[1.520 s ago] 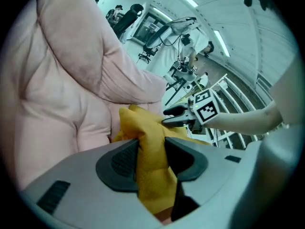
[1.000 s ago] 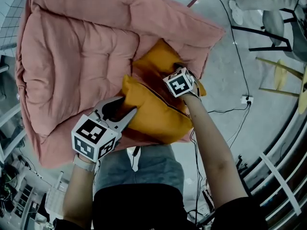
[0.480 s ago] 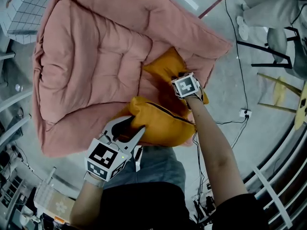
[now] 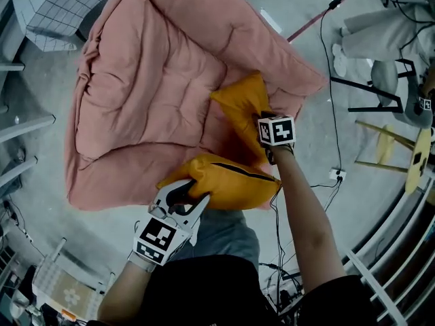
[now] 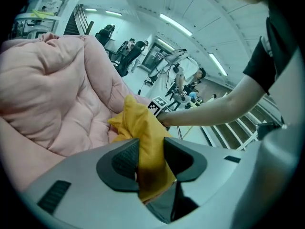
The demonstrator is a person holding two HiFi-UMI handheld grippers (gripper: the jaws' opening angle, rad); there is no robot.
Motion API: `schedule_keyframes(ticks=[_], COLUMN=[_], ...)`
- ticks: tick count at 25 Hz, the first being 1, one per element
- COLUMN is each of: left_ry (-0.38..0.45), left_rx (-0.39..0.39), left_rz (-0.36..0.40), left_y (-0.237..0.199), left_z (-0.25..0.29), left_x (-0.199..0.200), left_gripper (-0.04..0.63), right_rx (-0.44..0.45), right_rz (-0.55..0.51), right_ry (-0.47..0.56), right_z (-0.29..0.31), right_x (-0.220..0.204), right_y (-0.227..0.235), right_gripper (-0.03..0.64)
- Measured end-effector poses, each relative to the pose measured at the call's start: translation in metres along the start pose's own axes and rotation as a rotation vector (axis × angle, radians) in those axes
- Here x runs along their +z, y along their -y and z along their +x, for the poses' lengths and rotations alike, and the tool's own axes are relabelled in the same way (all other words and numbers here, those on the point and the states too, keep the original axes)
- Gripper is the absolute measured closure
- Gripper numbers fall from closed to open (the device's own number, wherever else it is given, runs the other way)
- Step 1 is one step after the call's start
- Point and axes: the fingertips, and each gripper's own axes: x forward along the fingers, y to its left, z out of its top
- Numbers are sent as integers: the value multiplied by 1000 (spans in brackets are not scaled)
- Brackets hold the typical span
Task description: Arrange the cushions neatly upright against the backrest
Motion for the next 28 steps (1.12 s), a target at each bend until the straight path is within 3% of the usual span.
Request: schedule_keyframes(ticks=[6,12,19,28], left_ry=[35,62,77,95], left_rx=[2,-8,-20,-25], left_rz=[18,27,25,16], left_y=[5,9,7,6], left_z=[-15,-24,-30,-30], left_x=[-10,-15,-22,-21], left_gripper=[426,425,425,425], right_rx=[12,-5,72,104], right_rz=[209,339,558,550], right_ry=[95,162,216,157], right_z=[-19,-35,-54,-76], right_x=[25,42,60,63], right_y=[-10,-19,-38,-67], right_gripper=[513,520,528,545])
